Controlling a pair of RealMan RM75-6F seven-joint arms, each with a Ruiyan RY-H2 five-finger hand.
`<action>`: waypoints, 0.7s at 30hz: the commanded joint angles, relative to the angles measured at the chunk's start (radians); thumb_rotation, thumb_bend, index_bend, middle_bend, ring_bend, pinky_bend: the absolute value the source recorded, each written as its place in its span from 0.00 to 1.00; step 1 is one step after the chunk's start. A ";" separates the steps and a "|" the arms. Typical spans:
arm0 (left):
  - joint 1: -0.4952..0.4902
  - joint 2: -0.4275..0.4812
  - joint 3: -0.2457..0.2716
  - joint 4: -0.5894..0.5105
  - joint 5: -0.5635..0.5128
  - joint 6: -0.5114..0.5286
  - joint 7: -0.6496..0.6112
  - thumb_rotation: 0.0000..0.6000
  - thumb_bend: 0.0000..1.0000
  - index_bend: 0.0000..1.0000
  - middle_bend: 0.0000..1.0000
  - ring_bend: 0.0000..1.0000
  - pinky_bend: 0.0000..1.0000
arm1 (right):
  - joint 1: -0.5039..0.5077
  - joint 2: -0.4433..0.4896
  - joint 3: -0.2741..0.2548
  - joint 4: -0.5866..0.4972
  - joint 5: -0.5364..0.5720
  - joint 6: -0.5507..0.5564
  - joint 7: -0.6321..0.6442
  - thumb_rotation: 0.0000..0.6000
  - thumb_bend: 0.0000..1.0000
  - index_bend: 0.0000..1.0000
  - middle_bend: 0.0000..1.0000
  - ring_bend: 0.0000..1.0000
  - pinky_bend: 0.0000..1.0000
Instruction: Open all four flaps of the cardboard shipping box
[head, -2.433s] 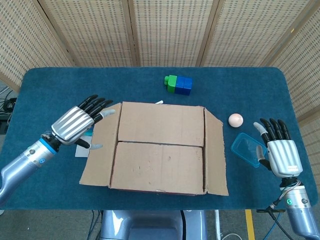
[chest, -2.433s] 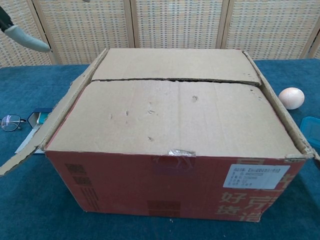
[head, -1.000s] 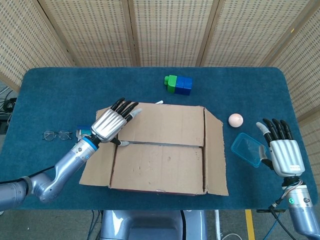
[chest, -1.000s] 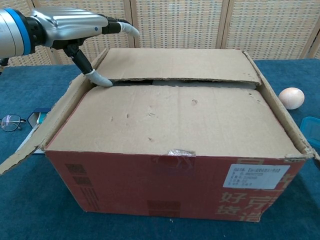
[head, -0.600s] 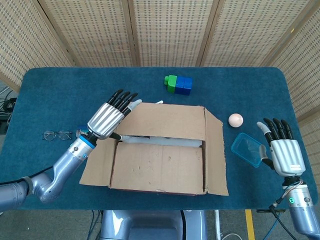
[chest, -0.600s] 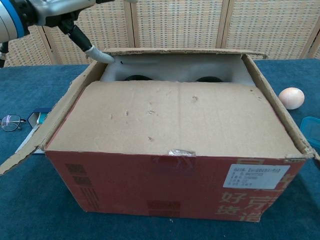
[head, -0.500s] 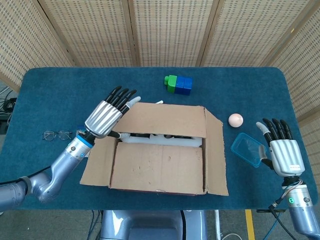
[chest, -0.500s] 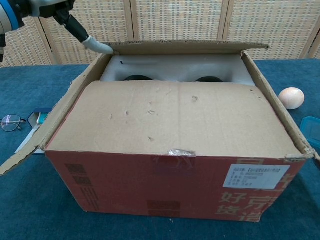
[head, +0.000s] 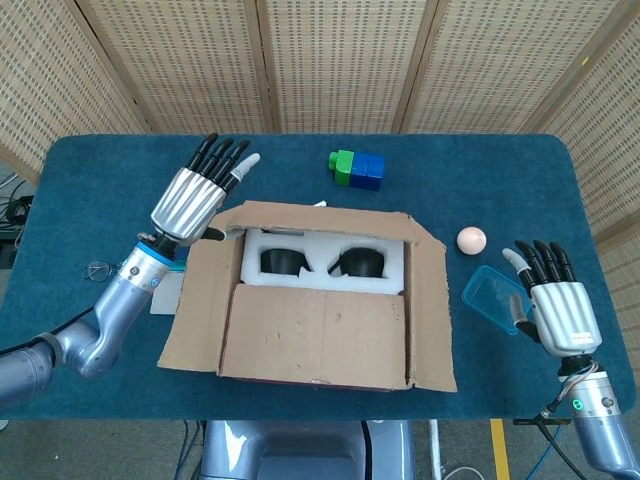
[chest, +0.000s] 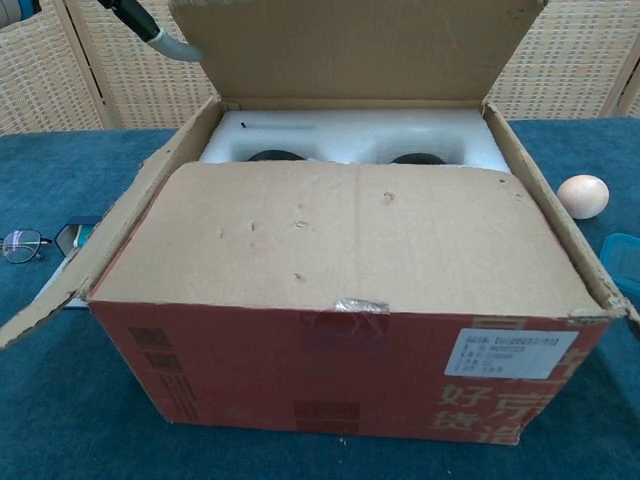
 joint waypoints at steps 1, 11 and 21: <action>-0.024 -0.032 -0.021 0.068 -0.015 -0.013 -0.014 0.71 0.12 0.00 0.00 0.00 0.00 | 0.000 0.001 -0.003 -0.001 -0.003 -0.003 0.001 1.00 0.62 0.13 0.11 0.00 0.00; -0.083 -0.103 -0.067 0.216 -0.032 -0.020 -0.038 0.71 0.12 0.00 0.00 0.00 0.00 | -0.005 0.004 -0.008 -0.003 -0.011 0.002 -0.002 1.00 0.62 0.13 0.11 0.00 0.00; -0.153 -0.189 -0.083 0.375 -0.076 -0.057 0.066 0.71 0.11 0.00 0.00 0.00 0.00 | -0.006 0.013 -0.008 -0.010 -0.019 0.001 0.007 1.00 0.62 0.13 0.11 0.00 0.00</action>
